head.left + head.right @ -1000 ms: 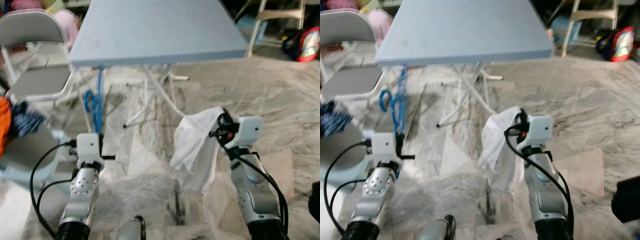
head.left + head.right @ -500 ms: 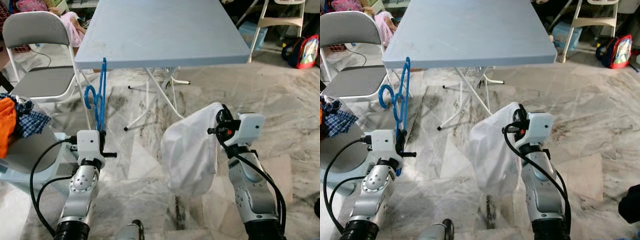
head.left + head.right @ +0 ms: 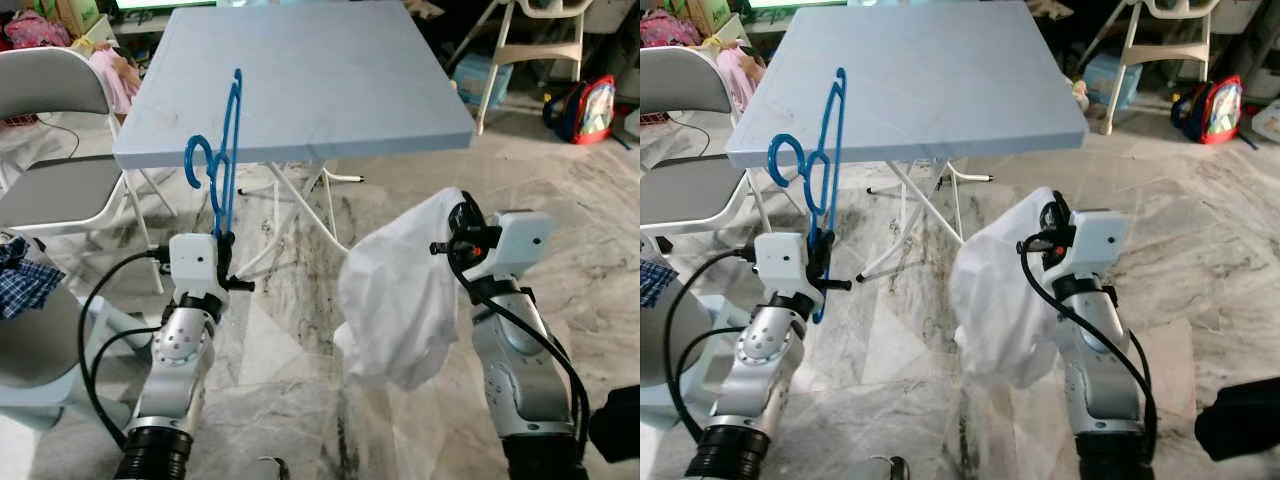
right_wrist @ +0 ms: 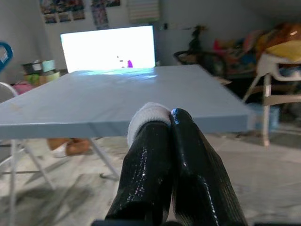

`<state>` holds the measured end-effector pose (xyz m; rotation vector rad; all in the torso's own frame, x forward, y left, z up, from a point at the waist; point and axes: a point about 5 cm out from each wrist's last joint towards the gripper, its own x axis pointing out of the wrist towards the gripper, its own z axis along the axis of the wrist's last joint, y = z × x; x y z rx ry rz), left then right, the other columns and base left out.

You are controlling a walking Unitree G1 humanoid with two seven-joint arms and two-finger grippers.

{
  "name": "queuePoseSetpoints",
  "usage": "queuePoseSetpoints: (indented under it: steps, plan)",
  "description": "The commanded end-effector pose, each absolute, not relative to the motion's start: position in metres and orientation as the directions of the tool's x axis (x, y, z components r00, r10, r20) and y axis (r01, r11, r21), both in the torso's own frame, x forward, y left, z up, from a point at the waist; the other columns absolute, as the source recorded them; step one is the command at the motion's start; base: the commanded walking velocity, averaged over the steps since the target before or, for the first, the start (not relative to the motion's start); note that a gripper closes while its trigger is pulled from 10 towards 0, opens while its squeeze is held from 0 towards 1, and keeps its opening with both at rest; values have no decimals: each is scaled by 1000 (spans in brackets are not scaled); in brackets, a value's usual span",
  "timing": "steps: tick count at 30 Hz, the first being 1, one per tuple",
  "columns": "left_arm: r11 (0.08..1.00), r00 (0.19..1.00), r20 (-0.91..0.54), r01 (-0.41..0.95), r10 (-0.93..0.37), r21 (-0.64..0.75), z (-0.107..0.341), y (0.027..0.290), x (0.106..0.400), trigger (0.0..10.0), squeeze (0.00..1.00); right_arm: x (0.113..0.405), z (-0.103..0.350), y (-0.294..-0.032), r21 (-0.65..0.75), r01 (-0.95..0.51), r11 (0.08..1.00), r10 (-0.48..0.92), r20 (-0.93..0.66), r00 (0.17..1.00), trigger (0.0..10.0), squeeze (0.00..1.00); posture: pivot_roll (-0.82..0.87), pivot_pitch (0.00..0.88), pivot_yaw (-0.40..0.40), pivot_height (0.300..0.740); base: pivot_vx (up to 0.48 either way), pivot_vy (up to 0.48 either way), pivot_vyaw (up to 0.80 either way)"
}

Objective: Hang hanger

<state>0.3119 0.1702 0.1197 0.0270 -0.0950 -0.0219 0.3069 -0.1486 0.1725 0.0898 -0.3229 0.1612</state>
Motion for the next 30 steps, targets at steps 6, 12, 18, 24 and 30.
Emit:
queuePoseSetpoints:
  steps: [6, 12, 18, 24, 30]
  plan:
    - [1000, 994, 105, 12, -13, 7, 127, 170, 311, 10000, 0, 306, 186, -138, 30, -226, 974, 199, 365, 909, 10000, 0, 110, 162, 18, 740, 398, 0, 577]
    - [1000, 994, 108, 13, -12, -3, 129, 169, 312, 10000, 0, 306, 186, -139, 32, -223, 974, 197, 364, 910, 10000, 0, 107, 163, 17, 740, 394, 124, 262]
    - [1000, 995, 99, 14, -12, -15, 128, 167, 312, 10000, 0, 306, 186, -139, 31, -224, 974, 198, 360, 912, 10000, 0, 104, 163, 14, 740, 356, 320, 0]
    - [1000, 995, 97, 14, -12, -17, 128, 167, 312, 10000, 0, 307, 186, -139, 31, -223, 974, 198, 360, 912, 10000, 0, 105, 164, 11, 740, 352, 327, 0]
    - [1000, 995, 100, 15, -13, -19, 130, 168, 313, 10000, 0, 308, 192, -138, 29, -222, 975, 195, 378, 905, 10000, 0, 106, 162, 10, 740, 352, 327, 0]
